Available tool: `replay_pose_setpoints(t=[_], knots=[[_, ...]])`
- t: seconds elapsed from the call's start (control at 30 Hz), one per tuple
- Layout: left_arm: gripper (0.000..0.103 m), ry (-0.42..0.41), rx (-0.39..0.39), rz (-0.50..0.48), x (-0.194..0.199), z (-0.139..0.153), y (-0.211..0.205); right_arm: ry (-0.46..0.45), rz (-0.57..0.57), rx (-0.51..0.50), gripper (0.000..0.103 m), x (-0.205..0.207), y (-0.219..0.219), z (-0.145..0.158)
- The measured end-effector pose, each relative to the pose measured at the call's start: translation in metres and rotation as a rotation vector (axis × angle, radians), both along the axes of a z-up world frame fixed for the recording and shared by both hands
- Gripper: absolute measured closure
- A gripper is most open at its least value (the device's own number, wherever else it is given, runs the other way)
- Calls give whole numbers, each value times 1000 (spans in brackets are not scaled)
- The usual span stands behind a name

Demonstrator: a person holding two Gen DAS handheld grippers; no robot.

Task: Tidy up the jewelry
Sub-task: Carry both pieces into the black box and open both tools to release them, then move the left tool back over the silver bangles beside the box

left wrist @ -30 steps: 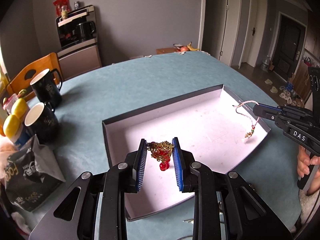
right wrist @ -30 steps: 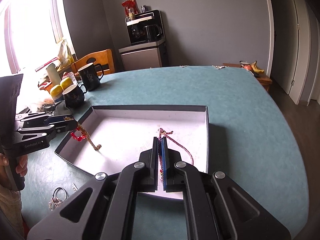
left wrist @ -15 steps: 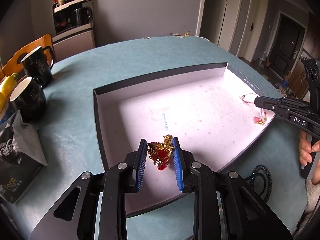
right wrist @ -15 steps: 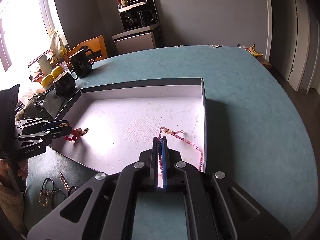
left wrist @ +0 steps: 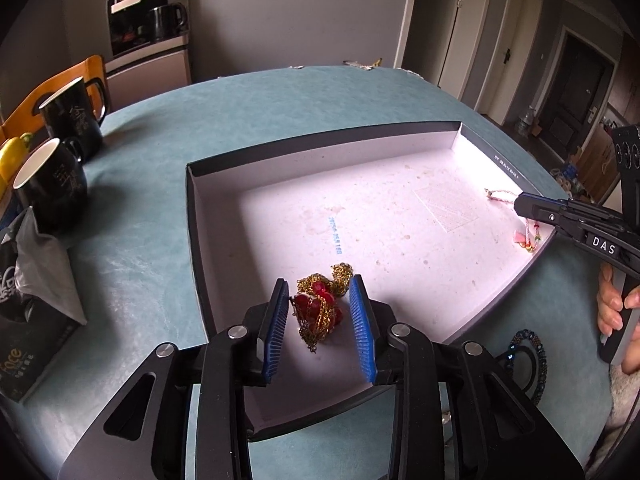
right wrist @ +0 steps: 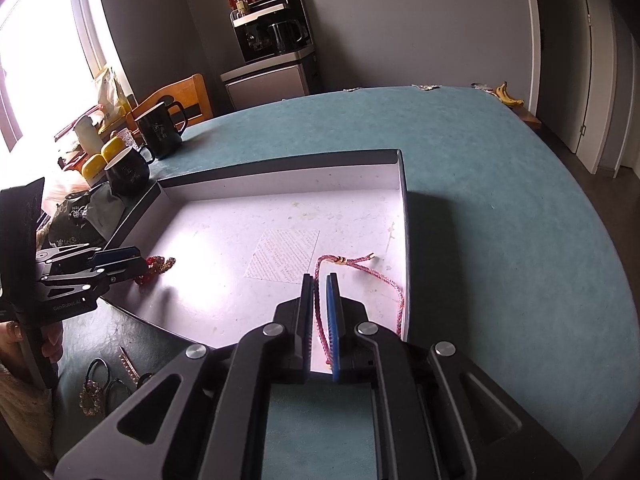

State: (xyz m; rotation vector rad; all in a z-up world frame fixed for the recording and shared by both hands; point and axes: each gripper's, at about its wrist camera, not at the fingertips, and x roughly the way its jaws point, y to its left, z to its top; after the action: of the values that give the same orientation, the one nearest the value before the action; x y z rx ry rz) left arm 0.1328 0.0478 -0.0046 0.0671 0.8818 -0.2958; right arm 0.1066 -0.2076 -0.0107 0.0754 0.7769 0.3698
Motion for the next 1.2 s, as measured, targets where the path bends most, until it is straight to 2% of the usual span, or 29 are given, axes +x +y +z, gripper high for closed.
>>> replay_pose_setpoints(t=[0.03,0.07,0.17,0.3,0.5,0.6,0.67,0.93,1.07,1.2], knots=[[61,-9,0,5,-1,2,0,-11,2,11,79,-2,-1,2],[54,-21,-4,9,-2,4,1,-25,4,21,66,-4,-1,5],[45,-44,-30,18,-4,9,4,-62,-1,33,61,-7,-4,11],[31,-60,-48,29,-4,12,6,-83,-21,49,31,-6,-10,15],[21,-76,-64,27,-6,19,5,-101,-47,54,6,-5,-14,18],[13,-92,-54,60,-10,28,5,-91,-64,53,5,-7,-13,20],[12,-99,-24,94,-15,36,6,-72,-83,43,5,-10,-12,25],[7,-142,47,117,-64,58,21,-126,-64,5,5,-51,-16,52],[6,-125,40,100,-91,51,27,-122,-38,-20,5,-72,-19,48],[6,-65,31,80,-110,32,25,-94,-17,-32,5,-86,-20,37]])
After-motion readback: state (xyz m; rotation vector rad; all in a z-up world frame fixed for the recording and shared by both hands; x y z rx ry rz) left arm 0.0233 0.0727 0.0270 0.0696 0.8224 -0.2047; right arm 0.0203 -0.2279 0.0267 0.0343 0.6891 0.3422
